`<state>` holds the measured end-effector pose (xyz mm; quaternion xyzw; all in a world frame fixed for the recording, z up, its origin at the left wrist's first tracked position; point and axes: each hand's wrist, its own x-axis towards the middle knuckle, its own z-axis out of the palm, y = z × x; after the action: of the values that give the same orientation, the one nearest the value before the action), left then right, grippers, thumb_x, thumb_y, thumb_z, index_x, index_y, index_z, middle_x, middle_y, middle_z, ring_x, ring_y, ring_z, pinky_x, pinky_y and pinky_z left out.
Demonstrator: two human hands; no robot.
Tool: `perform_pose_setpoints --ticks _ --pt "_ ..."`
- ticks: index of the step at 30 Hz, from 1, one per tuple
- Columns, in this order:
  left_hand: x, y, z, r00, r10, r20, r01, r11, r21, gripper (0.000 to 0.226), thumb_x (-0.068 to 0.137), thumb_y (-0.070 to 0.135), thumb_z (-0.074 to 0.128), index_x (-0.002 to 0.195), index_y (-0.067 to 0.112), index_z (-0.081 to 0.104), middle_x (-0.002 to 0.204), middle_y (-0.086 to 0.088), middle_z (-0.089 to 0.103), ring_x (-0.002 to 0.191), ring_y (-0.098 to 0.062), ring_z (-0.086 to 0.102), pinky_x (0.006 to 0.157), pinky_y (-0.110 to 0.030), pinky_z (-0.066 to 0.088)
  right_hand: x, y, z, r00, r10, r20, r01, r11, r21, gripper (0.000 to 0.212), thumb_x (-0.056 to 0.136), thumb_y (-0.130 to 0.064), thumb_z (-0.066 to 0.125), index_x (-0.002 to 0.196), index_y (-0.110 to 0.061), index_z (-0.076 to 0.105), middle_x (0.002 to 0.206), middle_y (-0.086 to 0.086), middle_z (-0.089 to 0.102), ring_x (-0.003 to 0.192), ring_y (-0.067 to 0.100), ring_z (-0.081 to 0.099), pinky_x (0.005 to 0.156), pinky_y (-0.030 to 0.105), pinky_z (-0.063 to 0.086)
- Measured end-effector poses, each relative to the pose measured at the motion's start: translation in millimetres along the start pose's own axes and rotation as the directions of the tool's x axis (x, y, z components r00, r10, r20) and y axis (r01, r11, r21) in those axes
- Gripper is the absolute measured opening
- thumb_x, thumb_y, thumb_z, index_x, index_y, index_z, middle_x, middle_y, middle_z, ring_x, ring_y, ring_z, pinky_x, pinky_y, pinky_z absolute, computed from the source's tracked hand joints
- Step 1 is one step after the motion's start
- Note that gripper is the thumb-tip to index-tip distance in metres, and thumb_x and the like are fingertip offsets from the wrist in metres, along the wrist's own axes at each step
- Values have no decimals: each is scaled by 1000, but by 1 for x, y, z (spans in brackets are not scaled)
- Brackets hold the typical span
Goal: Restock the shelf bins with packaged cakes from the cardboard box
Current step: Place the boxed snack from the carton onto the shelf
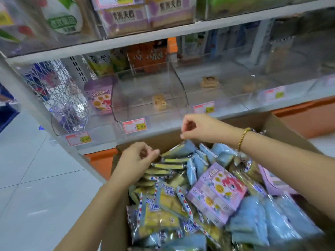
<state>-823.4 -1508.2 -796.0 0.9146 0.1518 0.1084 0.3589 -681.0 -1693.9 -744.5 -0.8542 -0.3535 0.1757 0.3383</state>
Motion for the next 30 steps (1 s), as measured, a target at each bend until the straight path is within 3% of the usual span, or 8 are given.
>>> perform_pose_setpoints --ticks 3,6,12,16,20,24,27,30 --pt "-6 4 46 940 -221 259 248 966 -75 18 84 33 71 82 19 61 78 4 65 65 -8 57 63 -29 49 -33 50 -10 989 129 73 -117 981 -152 14 79 -21 75 87 -20 65 90 -7 65 88 11 61 78 22 45" --pt "-14 15 96 580 -461 671 703 700 -127 21 89 29 67 100 12 62 98 -9 63 84 -21 63 80 -35 55 -59 106 -3 925 337 173 -303 932 -198 17 81 -25 74 90 -15 64 88 1 63 80 13 56 70 24 42" --pt "-39 14 162 327 -595 734 855 517 38 46 94 24 61 51 12 73 86 -8 59 81 -23 60 76 -34 59 -77 172 19 835 493 243 -460 869 -181 24 78 -28 75 70 -15 57 65 4 48 61 19 40 51 25 30" --pt "-52 21 177 301 -648 699 918 395 -30 53 95 24 59 45 6 65 62 -9 54 58 -20 61 87 -35 52 -68 193 34 832 508 222 -479 860 -174 25 77 -30 76 71 -12 60 78 8 52 66 18 52 57 24 41" --pt "-58 35 193 334 -681 652 926 367 -91 41 96 17 57 58 4 59 43 -6 57 56 -18 55 59 -29 53 -60 210 49 799 515 309 -489 857 -164 48 73 -49 77 94 -9 62 99 -2 45 88 20 53 68 26 44" --pt "-59 27 203 385 -717 580 921 333 -199 50 95 15 60 46 3 58 33 -5 49 31 -11 45 32 -17 38 -58 229 58 783 538 312 -537 838 -96 44 71 -44 81 73 -4 64 74 12 61 65 13 48 60 26 38" --pt "-60 18 203 348 -702 621 937 269 -222 37 93 9 61 57 4 53 48 -4 47 25 -11 33 30 -16 28 -58 238 58 779 508 368 -528 848 -54 60 65 -42 85 101 2 67 102 18 69 78 14 54 70 28 43" --pt "-61 6 196 356 -691 629 928 340 -151 27 90 17 67 66 5 62 67 -7 52 51 -15 47 40 -18 42 -61 237 61 762 444 472 -512 859 19 58 53 -41 91 93 -11 61 96 9 68 81 16 59 71 31 48"
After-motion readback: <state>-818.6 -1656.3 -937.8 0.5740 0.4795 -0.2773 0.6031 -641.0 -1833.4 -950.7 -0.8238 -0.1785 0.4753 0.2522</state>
